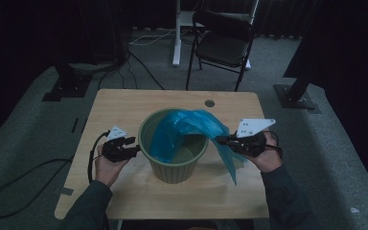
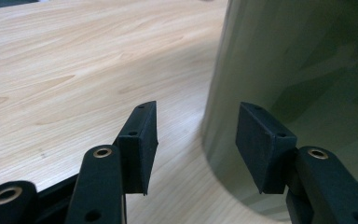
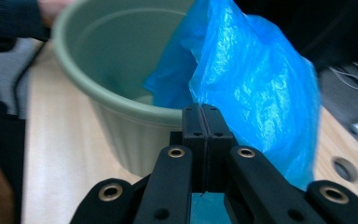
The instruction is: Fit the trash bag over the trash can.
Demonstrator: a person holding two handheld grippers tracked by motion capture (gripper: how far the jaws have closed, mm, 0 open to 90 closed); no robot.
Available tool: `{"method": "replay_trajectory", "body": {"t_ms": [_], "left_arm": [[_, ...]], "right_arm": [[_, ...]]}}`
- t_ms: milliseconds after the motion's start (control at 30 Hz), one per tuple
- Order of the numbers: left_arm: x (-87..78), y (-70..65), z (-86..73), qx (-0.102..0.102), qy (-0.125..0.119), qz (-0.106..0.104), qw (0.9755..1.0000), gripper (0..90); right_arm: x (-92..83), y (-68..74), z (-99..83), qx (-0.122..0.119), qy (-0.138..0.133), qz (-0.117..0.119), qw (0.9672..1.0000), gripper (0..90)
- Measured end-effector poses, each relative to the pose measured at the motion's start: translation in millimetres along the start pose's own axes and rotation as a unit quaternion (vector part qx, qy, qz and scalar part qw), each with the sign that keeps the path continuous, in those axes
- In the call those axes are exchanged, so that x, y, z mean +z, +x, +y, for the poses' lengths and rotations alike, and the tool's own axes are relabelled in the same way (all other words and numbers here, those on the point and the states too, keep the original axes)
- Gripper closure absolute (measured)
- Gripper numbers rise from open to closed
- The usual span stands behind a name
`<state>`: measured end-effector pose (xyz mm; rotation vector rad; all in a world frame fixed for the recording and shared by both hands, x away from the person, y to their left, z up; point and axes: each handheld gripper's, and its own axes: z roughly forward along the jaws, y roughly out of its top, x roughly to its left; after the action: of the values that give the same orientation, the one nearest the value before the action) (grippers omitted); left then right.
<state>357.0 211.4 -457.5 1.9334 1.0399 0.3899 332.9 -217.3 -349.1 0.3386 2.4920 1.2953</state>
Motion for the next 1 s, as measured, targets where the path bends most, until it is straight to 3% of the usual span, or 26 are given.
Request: {"method": "replay_trajectory", "body": {"t_ms": [100,200,267,333,567,700,867,1000], "left_arm": [[-1.0,-0.7,1.8,0.005,0.002,0.001,1.0,48.4],[-0.4,-0.9,1.4,0.006,0.003,0.0,1.0,48.3],[0.5,-1.6,1.1,0.006,0.003,0.001,1.0,48.3],[1.1,-2.1,1.1,0.007,0.004,0.001,1.0,48.3],[2.6,-2.7,-0.3,0.009,0.007,0.001,0.9999,48.3],[2.5,-2.8,-0.2,0.01,0.007,-0.001,0.9999,48.3],[3.3,-4.0,0.0,0.01,0.007,-0.001,0.9999,48.3],[2.9,-3.8,0.1,0.011,0.006,-0.002,0.9999,48.4]], "right_arm": [[-3.4,1.3,-0.9,-0.004,-0.017,0.042,0.999,90.0],[-3.3,3.4,-2.6,-0.014,-0.009,0.066,0.9977,90.0],[-1.9,4.0,-3.6,-0.015,-0.002,0.07,0.9974,89.7],[-0.7,2.4,-3.6,-0.012,-0.003,0.074,0.9972,81.9],[1.0,-5.0,-1.0,0.011,-0.01,0.054,0.9984,63.8],[-1.4,-10.2,-5.2,0.035,-0.013,0.025,0.999,58.7],[2.1,-24.7,-17.7,0.075,0.016,-0.022,0.9968,53.0],[8.6,-34.4,-26.5,0.09,0.032,-0.029,0.995,54.7]]}}
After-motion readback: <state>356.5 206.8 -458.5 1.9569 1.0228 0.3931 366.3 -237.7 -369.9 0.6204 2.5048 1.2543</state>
